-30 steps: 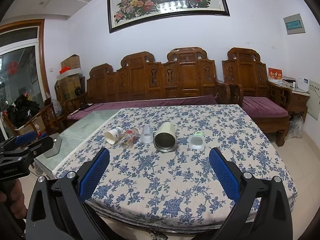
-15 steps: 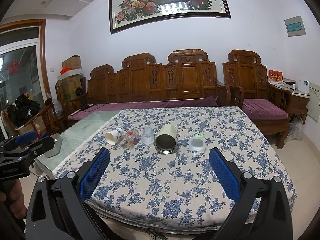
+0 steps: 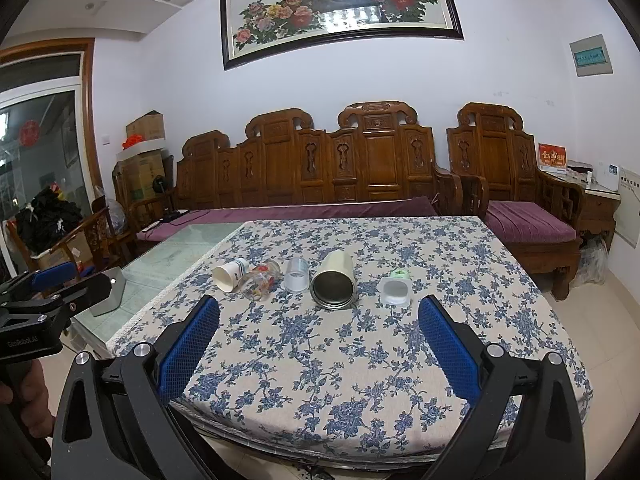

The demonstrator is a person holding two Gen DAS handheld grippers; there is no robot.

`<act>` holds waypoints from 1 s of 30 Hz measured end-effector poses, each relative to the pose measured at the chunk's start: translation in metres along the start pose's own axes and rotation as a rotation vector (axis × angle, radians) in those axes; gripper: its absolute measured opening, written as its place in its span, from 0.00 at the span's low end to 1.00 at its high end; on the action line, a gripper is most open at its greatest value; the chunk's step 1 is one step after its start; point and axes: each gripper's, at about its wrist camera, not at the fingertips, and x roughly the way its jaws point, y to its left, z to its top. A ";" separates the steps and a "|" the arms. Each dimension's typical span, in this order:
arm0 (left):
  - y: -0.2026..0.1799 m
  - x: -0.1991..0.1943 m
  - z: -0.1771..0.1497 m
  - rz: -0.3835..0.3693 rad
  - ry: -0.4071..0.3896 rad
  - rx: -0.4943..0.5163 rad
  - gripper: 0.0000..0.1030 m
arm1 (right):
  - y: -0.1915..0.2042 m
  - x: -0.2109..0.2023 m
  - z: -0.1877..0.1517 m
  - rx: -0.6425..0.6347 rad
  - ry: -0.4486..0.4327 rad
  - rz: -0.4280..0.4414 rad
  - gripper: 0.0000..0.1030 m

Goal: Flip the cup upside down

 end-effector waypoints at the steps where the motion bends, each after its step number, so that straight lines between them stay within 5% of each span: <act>1: 0.000 0.000 0.000 -0.001 0.000 0.001 0.92 | 0.000 0.000 0.000 0.000 0.000 0.000 0.97; 30: -0.009 -0.009 0.013 -0.002 -0.007 0.001 0.92 | 0.000 -0.001 -0.001 0.001 -0.003 0.000 0.97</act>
